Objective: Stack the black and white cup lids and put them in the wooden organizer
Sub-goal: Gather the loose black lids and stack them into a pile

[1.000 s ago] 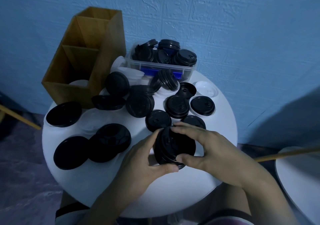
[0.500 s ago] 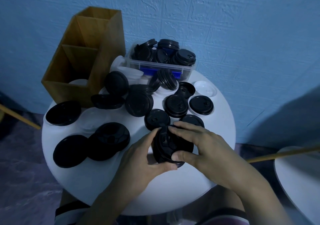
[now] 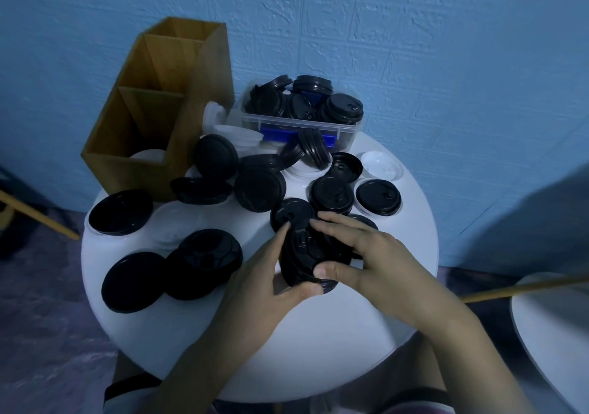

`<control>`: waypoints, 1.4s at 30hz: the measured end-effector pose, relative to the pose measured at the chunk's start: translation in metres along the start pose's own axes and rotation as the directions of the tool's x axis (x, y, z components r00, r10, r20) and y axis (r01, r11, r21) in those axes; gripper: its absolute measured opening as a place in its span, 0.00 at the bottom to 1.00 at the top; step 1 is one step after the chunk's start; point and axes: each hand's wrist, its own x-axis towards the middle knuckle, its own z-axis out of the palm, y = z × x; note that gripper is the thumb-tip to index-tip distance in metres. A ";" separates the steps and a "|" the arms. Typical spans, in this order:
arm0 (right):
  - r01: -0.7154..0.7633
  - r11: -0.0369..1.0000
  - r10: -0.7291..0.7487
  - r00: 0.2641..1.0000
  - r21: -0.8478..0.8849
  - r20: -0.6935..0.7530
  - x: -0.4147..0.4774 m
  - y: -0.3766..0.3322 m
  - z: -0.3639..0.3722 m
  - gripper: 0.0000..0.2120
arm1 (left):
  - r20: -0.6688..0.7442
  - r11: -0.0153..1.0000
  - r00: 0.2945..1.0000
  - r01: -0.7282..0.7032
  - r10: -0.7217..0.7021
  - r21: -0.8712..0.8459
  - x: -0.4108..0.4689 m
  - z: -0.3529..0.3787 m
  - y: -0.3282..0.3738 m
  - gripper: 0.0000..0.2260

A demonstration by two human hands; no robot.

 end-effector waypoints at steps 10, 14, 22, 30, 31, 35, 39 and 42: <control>-0.002 0.995 -0.002 0.999 0.099 0.049 0.010 0.005 -0.008 0.31 | -0.001 1.000 1.000 0.005 -0.005 -0.012 0.009 0.005 -0.009 0.43; 0.000 0.996 -0.007 0.997 0.091 0.074 0.013 0.005 -0.012 0.35 | 0.020 0.999 1.000 0.023 -0.022 -0.025 0.012 0.002 -0.008 0.39; 0.009 1.000 -0.008 0.996 -0.009 0.084 0.014 0.000 -0.014 0.38 | 0.055 0.999 0.998 0.043 -0.042 -0.021 0.013 -0.001 -0.010 0.38; 0.065 0.997 -0.062 0.994 -0.032 0.088 0.015 0.000 -0.013 0.34 | 0.026 0.999 0.999 0.047 -0.046 -0.011 0.014 -0.001 -0.010 0.36; 0.057 0.998 -0.054 0.996 -0.035 0.068 0.016 0.000 -0.011 0.34 | 0.018 0.999 0.999 0.043 -0.042 -0.009 0.014 -0.001 -0.010 0.35; 0.022 0.996 -0.024 1.000 -0.089 -0.013 0.011 -0.002 -0.004 0.37 | -0.023 1.000 1.000 0.018 -0.018 0.008 0.013 0.002 -0.009 0.34; -0.028 0.998 0.025 0.999 -0.058 -0.039 0.009 -0.004 -0.001 0.40 | -0.035 1.000 0.999 0.015 -0.015 0.015 0.012 0.003 -0.009 0.36; -0.034 0.999 0.033 0.999 -0.013 -0.034 0.009 -0.004 -0.002 0.40 | -0.025 0.999 1.000 0.018 -0.017 0.028 0.010 0.004 -0.010 0.47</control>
